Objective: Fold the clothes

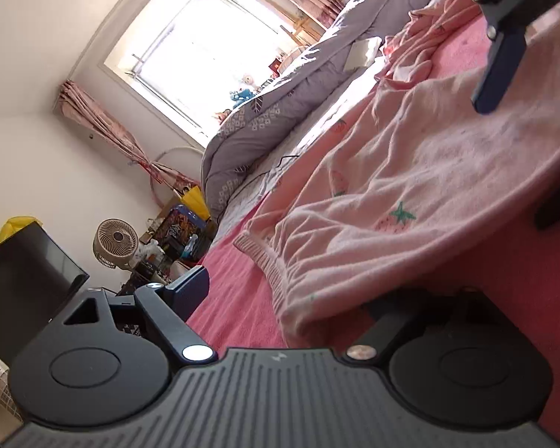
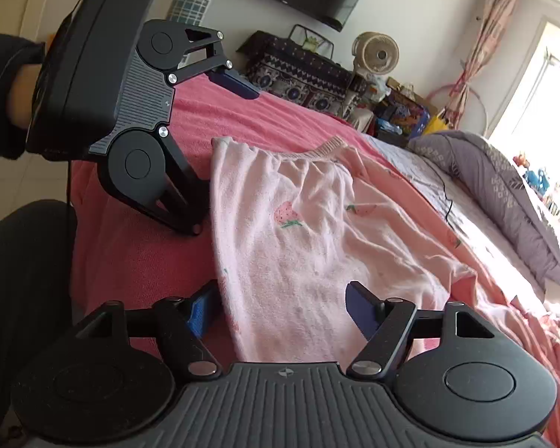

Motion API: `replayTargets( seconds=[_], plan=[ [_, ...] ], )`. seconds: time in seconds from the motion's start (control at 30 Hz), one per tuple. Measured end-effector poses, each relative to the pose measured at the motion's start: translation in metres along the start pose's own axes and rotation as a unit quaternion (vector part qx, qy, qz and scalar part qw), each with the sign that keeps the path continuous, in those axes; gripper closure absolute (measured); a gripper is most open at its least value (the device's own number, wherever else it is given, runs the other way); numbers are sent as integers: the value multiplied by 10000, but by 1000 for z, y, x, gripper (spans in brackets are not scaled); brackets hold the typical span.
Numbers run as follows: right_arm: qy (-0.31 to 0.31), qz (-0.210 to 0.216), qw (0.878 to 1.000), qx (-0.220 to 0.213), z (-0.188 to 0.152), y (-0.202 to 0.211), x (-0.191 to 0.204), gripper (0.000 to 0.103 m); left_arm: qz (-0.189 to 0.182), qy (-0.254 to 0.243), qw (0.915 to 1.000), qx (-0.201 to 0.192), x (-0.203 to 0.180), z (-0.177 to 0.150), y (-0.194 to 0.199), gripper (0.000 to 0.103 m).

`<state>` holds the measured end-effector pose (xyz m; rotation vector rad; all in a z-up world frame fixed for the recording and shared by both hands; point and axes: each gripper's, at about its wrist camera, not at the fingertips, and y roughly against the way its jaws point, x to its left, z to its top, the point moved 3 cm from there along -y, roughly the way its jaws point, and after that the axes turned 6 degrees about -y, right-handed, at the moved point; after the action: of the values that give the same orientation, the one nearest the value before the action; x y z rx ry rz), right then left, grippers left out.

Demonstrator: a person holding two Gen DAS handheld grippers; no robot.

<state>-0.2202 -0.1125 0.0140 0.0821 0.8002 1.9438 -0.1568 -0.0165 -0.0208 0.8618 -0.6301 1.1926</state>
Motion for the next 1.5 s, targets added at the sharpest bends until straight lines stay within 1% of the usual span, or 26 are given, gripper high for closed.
replayTargets(
  seconds=[0.03,0.07,0.1,0.13,0.2,0.27,0.33,0.4,0.47,0.57,0.63,0.67,0.73,0.77,0.83,0.9,0.97,1.0,1.03,1.1,1.17,1.23,1.27,1.33,1.4,1.5],
  plan=[
    [-99,-4,9999,-65,2,-1,1,42,157,16,9999,17,2,1,-3,23],
    [-198,-9,9997,-131,4,-2,1,64,410,-9,9992,17,5,1,-6,37],
    [-236,-75,9995,-195,6,0,3,96,578,69,9983,-8,11,0,-7,39],
    [-261,-138,9991,-315,10,1,4,96,735,158,9972,-36,19,-1,-8,39],
    [-345,-130,9980,-517,19,5,4,96,659,721,9952,-58,43,-2,-6,44],
    [-510,2,9963,-688,29,13,2,96,749,966,9924,-142,60,-2,4,45],
    [-657,132,9944,-820,38,21,1,96,941,824,9919,-225,65,-3,15,46],
    [-793,442,9924,-828,41,26,1,96,1024,643,9924,-225,66,-8,22,45],
    [-852,676,9914,-729,38,27,5,96,875,494,9949,-28,58,-23,20,43],
    [-824,820,9924,-395,25,14,13,96,517,42,9973,521,32,-48,9,41],
    [-891,944,9915,-111,14,5,18,92,525,-189,9958,732,22,-62,5,42],
    [-887,958,9912,-229,10,8,20,89,583,-123,9953,762,26,-67,7,41],
    [-956,1167,9879,-357,6,20,17,78,747,27,9931,907,37,-75,8,31],
    [-1030,1180,9867,-434,3,29,11,63,902,143,9906,1014,47,-79,7,26],
    [-1179,1201,9840,-587,-2,47,0,49,1105,413,9855,1220,66,-84,5,26],
    [-1316,790,9859,-673,-12,65,-18,48,1318,993,9771,1344,90,-84,7,27],
    [-1559,367,9845,-718,-25,83,-39,48,1211,1559,9736,1149,102,-72,14,29],
    [-1840,113,9802,-722,-35,93,-54,48,1148,1839,9706,1042,107,-66,18,30],
    [-2120,-143,9745,-724,-44,103,-68,48,943,1950,9731,779,103,-52,28,30],
    [-2950,-892,9483,-759,-78,127,-110,48,477,1853,9811,294,81,-21,42,24],
    [-3750,-1637,9092,-775,-112,149,-148,48,-173,1729,9846,-207,51,13,53,22],
    [-4490,-2201,8617,-860,-152,171,-185,48,-912,1663,9801,-579,17,43,62,22],
    [-4753,-2389,8419,-908,-167,181,-200,48,-1276,1612,9759,-733,0,56,65,21],
    [-5232,-2771,7995,-1012,-201,198,-229,48,-1696,1384,9721,-838,-31,77,68,21],
    [-5478,-2993,7732,-1122,-225,206,-256,48,-2030,1156,9685,-862,-59,93,69,21],
    [-5752,-3193,7448,-1114,-250,203,-296,48,-2207,1160,9656,-734,-76,99,68,21]
  ],
)
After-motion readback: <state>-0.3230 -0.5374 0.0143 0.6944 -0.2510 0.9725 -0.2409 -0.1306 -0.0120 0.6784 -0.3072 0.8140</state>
